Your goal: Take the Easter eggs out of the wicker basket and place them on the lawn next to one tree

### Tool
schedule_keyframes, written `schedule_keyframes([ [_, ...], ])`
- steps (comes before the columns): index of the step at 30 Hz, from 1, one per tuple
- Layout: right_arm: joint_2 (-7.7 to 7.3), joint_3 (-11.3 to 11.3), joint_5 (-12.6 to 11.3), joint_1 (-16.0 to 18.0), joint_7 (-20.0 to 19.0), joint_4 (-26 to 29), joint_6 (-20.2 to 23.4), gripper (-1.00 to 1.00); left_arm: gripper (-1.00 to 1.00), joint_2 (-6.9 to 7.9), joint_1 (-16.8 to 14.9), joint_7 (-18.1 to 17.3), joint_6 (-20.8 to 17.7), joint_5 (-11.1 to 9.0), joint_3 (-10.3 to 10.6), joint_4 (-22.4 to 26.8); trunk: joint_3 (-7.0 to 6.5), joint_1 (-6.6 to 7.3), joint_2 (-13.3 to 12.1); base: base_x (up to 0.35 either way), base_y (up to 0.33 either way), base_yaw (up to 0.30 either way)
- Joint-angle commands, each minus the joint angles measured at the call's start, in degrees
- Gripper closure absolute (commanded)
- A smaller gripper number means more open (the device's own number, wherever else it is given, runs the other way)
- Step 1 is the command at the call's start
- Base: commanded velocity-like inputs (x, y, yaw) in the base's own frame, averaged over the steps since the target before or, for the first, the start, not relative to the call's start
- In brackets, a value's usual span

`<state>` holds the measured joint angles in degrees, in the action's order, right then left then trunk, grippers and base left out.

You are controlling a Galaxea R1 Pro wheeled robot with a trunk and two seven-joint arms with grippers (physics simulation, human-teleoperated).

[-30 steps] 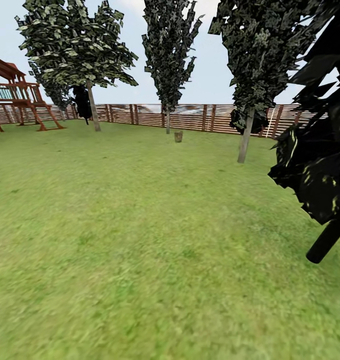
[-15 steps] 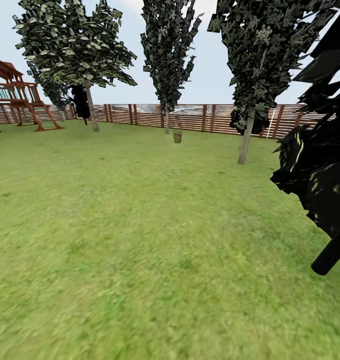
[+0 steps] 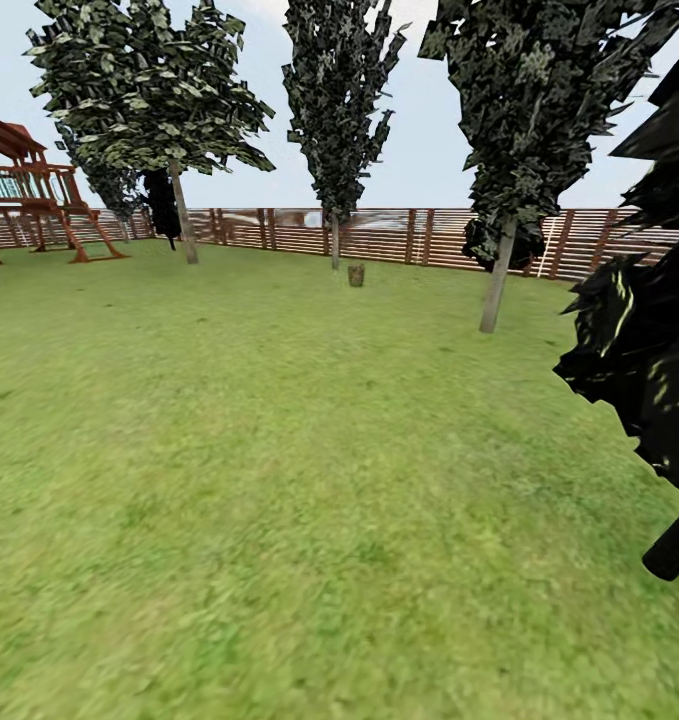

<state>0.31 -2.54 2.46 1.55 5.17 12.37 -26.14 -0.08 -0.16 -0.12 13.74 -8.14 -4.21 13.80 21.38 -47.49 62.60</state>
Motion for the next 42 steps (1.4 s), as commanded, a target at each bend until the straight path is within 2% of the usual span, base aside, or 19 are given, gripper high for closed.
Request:
schedule_keyframes([
  [1,0.00,-0.27,0.26,0.03,0.54,-0.03,-0.08,-1.00,-1.00,-0.03,-0.02,-0.02,0.13,-0.39,-0.01,0.00,0.06,-0.04,0.03,0.332,-0.001,0.195],
  [10,-0.04,-0.27,0.26,0.03,0.54,0.01,-0.09,-1.00,-1.00,-0.10,-0.02,-0.05,0.15,-0.38,-0.01,0.00,0.06,-0.04,0.03,0.332,0.000,0.126],
  [42,0.00,-0.27,0.26,0.03,0.54,-0.04,-0.08,-1.00,-1.00,-0.10,-0.02,-0.06,0.15,-0.38,-0.01,0.00,-0.37,-0.04,0.03,0.332,0.000,-0.009],
])
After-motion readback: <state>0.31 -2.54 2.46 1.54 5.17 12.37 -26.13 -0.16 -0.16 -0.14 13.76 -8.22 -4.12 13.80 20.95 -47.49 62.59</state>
